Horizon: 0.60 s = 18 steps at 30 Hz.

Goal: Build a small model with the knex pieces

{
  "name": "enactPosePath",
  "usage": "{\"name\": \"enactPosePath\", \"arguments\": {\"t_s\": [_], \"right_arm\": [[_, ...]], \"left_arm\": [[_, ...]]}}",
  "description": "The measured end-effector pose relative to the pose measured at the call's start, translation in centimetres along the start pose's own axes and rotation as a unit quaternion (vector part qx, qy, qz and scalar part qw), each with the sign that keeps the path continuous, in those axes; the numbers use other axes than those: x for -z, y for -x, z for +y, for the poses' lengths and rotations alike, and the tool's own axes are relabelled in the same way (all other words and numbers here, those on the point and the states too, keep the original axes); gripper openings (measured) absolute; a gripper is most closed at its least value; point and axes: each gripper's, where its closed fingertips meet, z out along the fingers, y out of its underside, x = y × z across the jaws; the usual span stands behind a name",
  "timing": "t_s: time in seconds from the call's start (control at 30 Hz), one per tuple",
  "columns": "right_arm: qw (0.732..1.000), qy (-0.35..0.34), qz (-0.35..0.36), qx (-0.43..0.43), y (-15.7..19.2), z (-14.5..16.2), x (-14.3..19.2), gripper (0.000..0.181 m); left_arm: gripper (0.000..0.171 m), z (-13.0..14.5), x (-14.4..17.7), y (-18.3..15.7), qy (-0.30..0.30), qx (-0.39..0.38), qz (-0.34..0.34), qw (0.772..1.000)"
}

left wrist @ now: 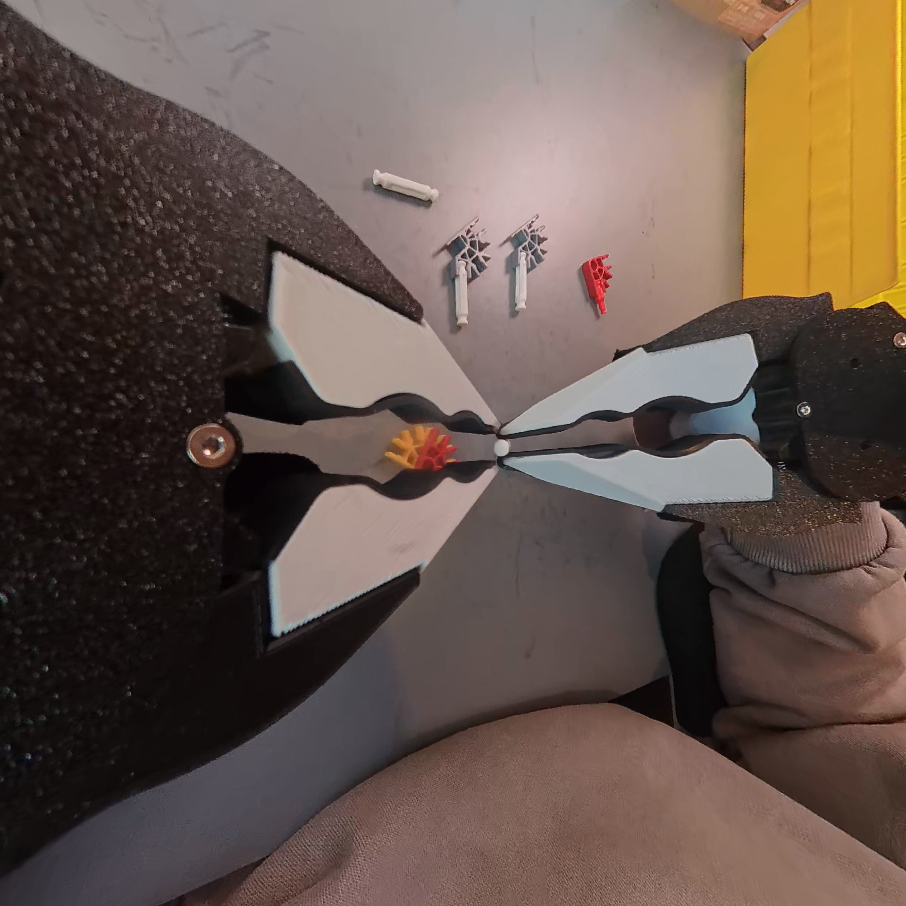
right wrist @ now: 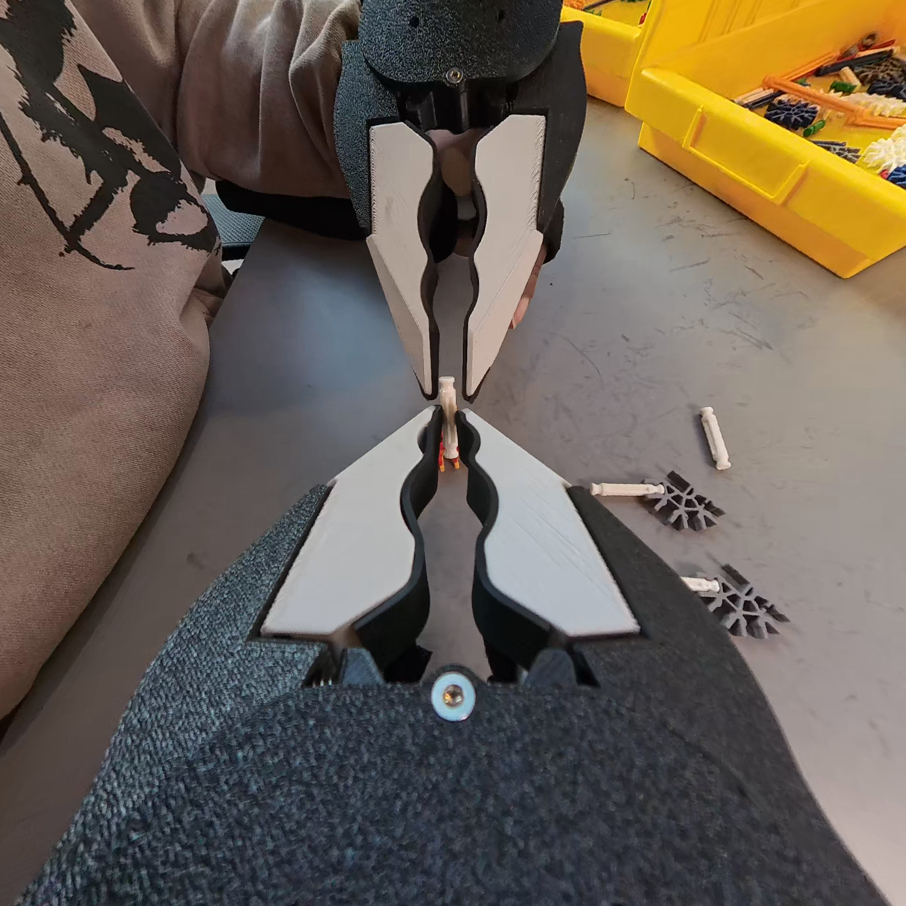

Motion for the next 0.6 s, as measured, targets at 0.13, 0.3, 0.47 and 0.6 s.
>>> {"name": "enactPosePath", "arguments": {"t_s": [0.13,0.3,0.47,0.6], "right_arm": [[1.0,-0.004,-0.003,0.0,0.06,-0.1,-0.11,0.004],[1.0,-0.004,0.0,0.004,0.15,-0.08,-0.06,0.003],[1.0,0.013,0.011,0.021,0.08,0.38,-0.13,0.004],[0.999,0.023,0.015,0.029,-0.01,0.76,-0.15,0.004]], "left_arm": [[0.007,-0.06,-0.12,-0.07,-0.001,0.001,0.001,1.0],[0.005,-0.09,-0.16,-0.19,0.002,0.007,0.006,1.0],[0.005,0.24,-0.42,-0.14,0.012,0.016,0.008,1.0],[0.005,0.48,-0.61,-0.06,0.017,0.023,0.009,1.0]]}}
